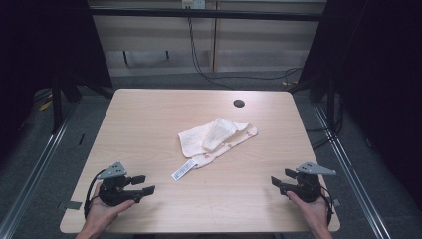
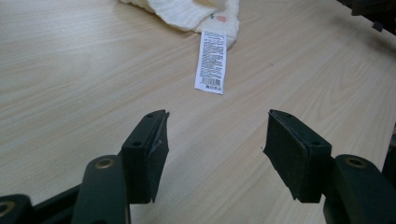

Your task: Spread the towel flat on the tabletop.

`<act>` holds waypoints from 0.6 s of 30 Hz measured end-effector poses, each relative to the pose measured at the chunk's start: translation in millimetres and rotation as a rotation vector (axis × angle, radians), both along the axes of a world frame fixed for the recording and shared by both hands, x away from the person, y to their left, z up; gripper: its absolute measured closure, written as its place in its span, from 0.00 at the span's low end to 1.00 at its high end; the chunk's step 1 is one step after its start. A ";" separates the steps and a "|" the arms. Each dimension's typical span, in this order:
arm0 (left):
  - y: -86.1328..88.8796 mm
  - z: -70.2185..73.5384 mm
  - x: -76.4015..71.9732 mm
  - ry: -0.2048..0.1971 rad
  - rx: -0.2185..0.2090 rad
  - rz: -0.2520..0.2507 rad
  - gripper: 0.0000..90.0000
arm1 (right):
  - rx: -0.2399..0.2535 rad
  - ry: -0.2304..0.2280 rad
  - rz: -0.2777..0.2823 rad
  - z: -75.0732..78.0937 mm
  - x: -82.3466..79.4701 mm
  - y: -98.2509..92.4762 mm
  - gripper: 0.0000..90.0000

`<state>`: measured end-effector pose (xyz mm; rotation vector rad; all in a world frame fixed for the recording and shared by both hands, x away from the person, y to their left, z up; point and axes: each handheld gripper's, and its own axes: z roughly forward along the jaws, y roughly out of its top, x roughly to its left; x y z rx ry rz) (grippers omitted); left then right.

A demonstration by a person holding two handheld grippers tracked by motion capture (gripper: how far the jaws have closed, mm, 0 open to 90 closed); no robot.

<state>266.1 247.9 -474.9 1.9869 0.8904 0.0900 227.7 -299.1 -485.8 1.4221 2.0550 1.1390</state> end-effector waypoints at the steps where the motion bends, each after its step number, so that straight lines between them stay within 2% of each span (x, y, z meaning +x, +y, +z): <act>1: 0.0 0.0 0.0 0.000 0.000 0.000 0.45 | 0.000 0.000 0.000 0.0 0.0 0.0 0.37; 2: 0.7 0.4 0.6 -0.002 -0.004 -0.010 0.45 | 0.004 -0.007 0.007 0.6 -0.2 0.8 0.36; 3: 0.6 0.8 2.5 0.007 -0.006 -0.017 0.47 | 0.029 -0.025 0.023 2.2 -1.2 2.4 0.36; 6: 0.3 0.8 3.9 0.006 0.006 -0.019 0.45 | 0.023 -0.029 0.036 3.1 -1.8 4.3 0.36; 7: 0.3 0.9 3.8 -0.001 0.012 -0.019 0.48 | 0.043 -0.030 0.046 3.5 -2.0 5.5 0.36; 9: 0.7 0.6 4.1 -0.005 0.009 -0.025 0.51 | 0.034 -0.022 0.058 3.8 -1.9 7.2 0.38; 10: 0.6 0.6 4.1 -0.014 0.013 -0.026 0.51 | 0.055 0.001 0.076 3.5 -0.1 7.7 0.38; 12: 0.1 1.2 3.9 -0.052 0.033 -0.027 0.51 | 0.048 0.004 0.084 3.6 1.3 8.7 0.38; 13: 0.5 1.4 4.4 -0.060 0.030 -0.029 0.51 | 0.044 0.009 0.103 4.4 3.6 10.2 0.38; 15: 2.1 1.6 6.5 -0.061 0.008 -0.029 0.51 | 0.052 0.006 0.113 5.9 7.2 13.7 0.38; 16: 2.1 1.3 6.6 -0.068 0.012 -0.027 0.51 | 0.044 0.007 0.133 7.1 11.4 19.4 0.35; 18: 2.3 0.3 6.4 -0.078 0.017 -0.029 0.51 | 0.038 0.006 0.136 7.8 12.3 21.6 0.35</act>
